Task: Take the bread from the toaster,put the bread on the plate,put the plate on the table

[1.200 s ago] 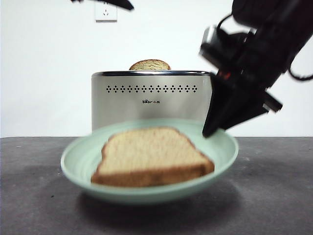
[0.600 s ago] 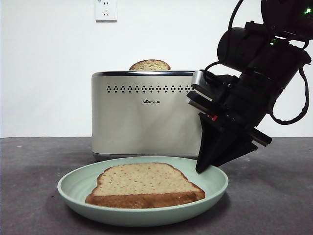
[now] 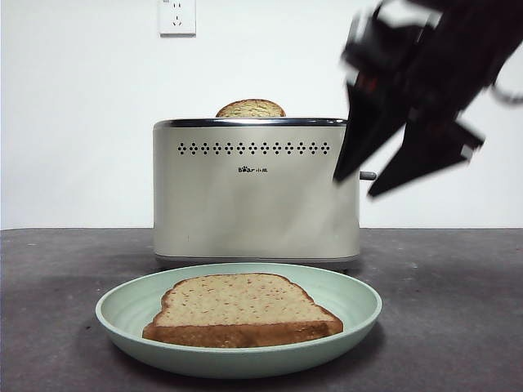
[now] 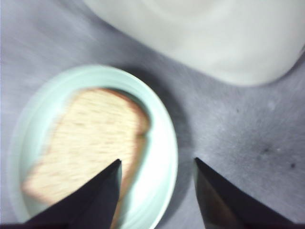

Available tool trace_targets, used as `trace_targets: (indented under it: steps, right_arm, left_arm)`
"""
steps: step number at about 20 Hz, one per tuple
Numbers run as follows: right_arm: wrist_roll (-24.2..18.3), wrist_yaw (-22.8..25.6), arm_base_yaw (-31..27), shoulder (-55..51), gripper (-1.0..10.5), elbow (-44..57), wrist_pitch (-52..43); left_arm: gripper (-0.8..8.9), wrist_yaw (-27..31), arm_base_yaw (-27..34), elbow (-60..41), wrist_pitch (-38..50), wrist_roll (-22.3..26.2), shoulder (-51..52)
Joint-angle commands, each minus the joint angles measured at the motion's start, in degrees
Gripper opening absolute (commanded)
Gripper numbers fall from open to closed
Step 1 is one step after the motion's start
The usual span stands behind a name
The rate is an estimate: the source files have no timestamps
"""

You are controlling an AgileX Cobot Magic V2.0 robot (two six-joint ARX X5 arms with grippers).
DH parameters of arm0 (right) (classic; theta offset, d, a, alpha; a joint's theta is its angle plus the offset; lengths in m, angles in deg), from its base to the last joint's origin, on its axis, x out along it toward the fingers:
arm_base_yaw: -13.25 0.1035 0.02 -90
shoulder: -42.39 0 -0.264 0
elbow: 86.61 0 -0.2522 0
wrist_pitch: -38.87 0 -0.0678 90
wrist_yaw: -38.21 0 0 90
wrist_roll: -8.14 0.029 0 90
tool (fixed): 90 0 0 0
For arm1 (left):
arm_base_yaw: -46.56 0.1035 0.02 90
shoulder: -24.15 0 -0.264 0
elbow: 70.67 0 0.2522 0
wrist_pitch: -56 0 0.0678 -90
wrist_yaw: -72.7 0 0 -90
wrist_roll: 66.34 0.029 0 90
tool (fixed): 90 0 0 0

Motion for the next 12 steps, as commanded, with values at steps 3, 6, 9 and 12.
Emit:
trace_targets:
  steps: [3,6,9,12]
  right_arm:
    - [-0.3,3.3,1.9,-13.0,2.4,-0.9,3.2]
    - [-0.2,4.3,2.6,-21.1,2.3,-0.9,5.0]
    - [0.2,4.3,2.7,-27.0,1.7,-0.9,5.1]
    - [-0.1,4.7,2.7,-30.2,0.0,-0.9,5.2]
  left_arm:
    - [2.6,7.4,-0.2,1.5,0.3,-1.6,-0.3]
    - [2.2,9.8,-0.2,1.5,0.3,-1.7,-0.3]
    - [1.47,9.8,-0.2,1.5,0.2,-1.7,-0.3]
    - [0.24,9.8,-0.2,1.5,0.3,-1.7,-0.3]
